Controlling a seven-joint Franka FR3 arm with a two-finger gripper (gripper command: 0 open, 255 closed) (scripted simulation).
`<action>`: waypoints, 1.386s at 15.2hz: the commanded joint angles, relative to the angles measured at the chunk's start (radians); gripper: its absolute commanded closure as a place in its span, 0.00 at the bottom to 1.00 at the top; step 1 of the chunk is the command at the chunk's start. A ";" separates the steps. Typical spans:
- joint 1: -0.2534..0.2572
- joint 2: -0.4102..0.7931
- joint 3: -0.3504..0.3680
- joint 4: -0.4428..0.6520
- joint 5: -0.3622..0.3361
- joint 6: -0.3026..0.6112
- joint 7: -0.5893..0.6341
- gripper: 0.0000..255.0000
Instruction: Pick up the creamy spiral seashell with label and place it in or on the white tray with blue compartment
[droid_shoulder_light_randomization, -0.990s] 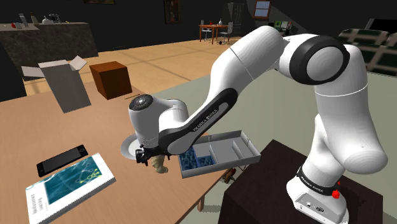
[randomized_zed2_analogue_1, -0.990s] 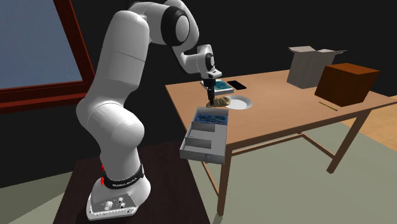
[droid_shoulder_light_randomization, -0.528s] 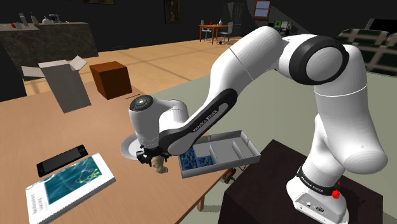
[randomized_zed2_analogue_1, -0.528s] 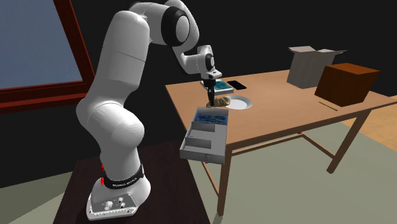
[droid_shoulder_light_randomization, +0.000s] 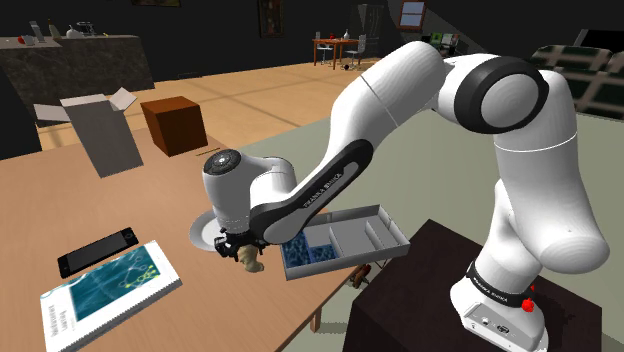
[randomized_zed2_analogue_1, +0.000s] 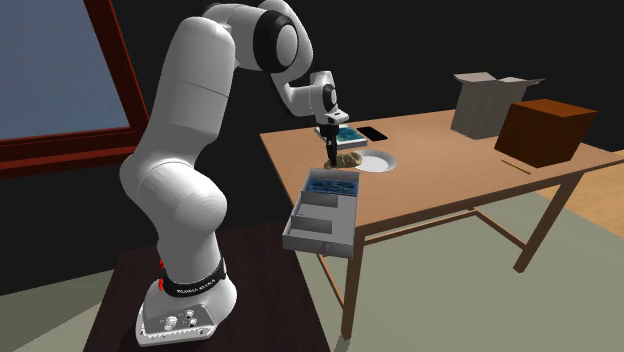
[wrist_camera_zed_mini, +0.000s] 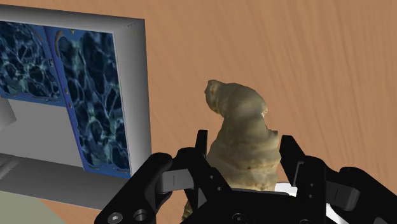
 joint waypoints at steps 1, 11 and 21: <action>0.000 0.000 0.000 0.000 0.000 0.000 0.000 1.00; -0.011 -0.078 0.018 0.023 0.038 -0.096 -0.040 1.00; -0.016 -0.141 0.032 0.070 0.071 -0.201 -0.077 1.00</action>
